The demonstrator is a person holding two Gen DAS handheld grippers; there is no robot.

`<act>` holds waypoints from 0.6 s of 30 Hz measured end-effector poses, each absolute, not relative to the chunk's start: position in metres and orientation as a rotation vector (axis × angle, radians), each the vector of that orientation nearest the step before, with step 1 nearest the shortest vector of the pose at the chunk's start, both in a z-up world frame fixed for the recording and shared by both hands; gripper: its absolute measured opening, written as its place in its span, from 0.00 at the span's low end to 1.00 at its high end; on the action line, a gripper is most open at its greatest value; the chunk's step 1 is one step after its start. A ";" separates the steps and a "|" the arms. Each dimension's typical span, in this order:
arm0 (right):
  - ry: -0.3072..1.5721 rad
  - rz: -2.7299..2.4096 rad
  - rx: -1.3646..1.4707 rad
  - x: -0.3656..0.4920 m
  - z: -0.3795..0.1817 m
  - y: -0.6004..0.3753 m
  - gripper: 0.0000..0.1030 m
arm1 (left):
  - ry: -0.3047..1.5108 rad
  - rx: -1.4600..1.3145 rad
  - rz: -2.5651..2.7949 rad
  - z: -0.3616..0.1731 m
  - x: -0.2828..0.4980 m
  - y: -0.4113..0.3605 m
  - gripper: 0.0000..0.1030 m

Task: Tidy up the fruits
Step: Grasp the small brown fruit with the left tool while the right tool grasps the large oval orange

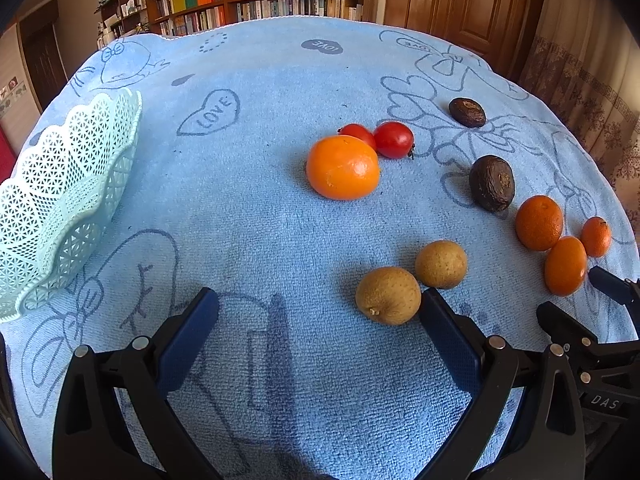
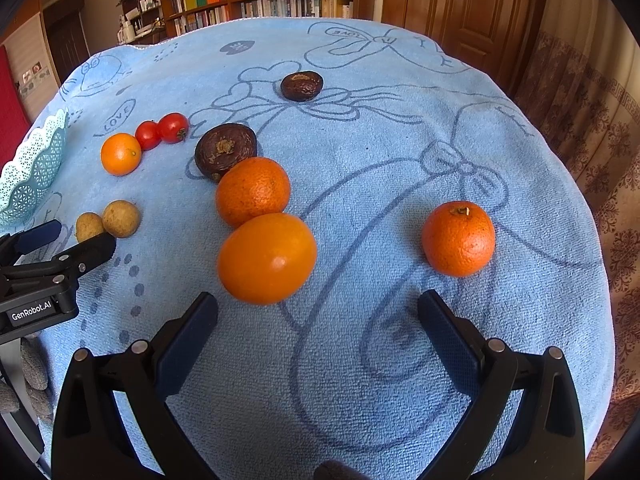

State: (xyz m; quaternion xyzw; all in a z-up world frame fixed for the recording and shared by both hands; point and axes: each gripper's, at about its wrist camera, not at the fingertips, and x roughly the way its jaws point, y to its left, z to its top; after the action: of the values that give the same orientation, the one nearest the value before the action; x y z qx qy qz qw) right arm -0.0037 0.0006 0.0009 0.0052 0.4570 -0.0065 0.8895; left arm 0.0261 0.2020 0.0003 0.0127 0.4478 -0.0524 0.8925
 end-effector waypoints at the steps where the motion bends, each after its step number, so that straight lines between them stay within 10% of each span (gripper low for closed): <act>1: 0.952 -0.009 0.015 -0.004 0.001 0.000 0.95 | 0.925 0.013 -0.119 0.001 0.025 0.205 0.98; 9: 0.973 0.020 -0.003 -0.001 0.001 -0.001 0.95 | 0.893 -0.059 -0.202 0.008 0.017 0.217 0.96; 18: 0.953 0.128 0.038 -0.012 0.012 -0.009 0.95 | 0.884 0.085 -0.244 0.010 0.016 0.194 0.58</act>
State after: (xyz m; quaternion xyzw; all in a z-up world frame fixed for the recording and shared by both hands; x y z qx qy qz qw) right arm -0.0116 -0.0093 0.0122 0.0184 0.4583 0.0614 0.8865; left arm 0.0163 0.1941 0.0098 0.0410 0.4263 -0.1179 0.8959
